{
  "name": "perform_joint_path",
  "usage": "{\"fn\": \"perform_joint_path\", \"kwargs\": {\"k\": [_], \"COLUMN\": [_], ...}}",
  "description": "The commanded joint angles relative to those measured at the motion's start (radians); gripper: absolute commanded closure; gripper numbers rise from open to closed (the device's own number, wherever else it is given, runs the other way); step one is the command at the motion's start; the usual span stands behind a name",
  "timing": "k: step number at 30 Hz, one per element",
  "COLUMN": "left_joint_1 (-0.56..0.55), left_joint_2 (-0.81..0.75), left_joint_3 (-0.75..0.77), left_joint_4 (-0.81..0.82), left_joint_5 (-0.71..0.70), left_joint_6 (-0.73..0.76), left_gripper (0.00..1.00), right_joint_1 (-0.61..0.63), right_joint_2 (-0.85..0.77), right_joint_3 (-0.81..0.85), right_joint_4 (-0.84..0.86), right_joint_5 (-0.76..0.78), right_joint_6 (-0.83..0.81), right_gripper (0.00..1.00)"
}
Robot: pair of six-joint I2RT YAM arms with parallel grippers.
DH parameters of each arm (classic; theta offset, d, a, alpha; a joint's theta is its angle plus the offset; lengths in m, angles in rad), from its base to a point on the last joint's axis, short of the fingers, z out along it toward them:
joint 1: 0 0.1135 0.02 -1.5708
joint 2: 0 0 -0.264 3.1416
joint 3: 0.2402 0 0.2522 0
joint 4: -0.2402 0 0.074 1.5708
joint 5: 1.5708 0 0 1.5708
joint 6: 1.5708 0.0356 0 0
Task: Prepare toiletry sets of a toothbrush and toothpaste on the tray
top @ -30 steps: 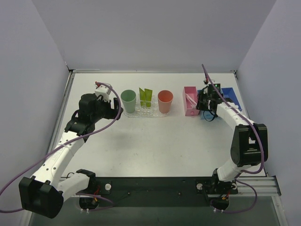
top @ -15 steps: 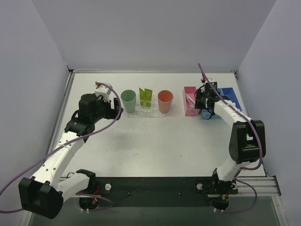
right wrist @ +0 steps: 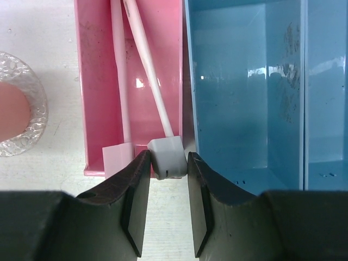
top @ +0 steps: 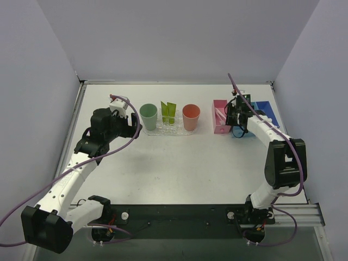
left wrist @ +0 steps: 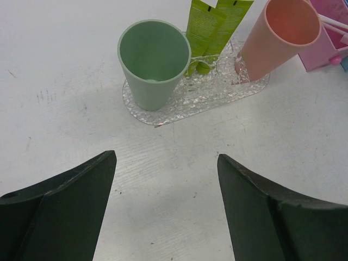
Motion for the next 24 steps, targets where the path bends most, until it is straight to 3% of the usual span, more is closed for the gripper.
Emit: {"fn": "perform_joint_path", "kwargs": {"k": [1,5,13,24], "left_joint_1": [-0.006,-0.008,-0.009,-0.013], "left_joint_2": [-0.025,-0.027,-0.030,-0.027], "left_joint_3": [0.016,0.016,0.016,0.015], "left_joint_4": [0.018,0.016,0.016,0.016], "left_joint_5": [-0.011,-0.013,-0.014,-0.010], "left_joint_6": [0.011,0.013,0.013,0.013], "left_gripper": [0.14,0.14,0.14,0.14], "right_joint_1": [0.005,0.008,0.009,0.008], "right_joint_2": [-0.011,-0.034,-0.124,-0.221], "right_joint_3": [0.048,0.062,0.078,0.048], "right_joint_4": [-0.036,-0.053,-0.098,-0.164], "right_joint_5": [0.024,0.017,0.011,0.009], "right_joint_6": [-0.008,-0.006,-0.003,-0.008], "right_gripper": [0.84,0.93,1.00,1.00]}}
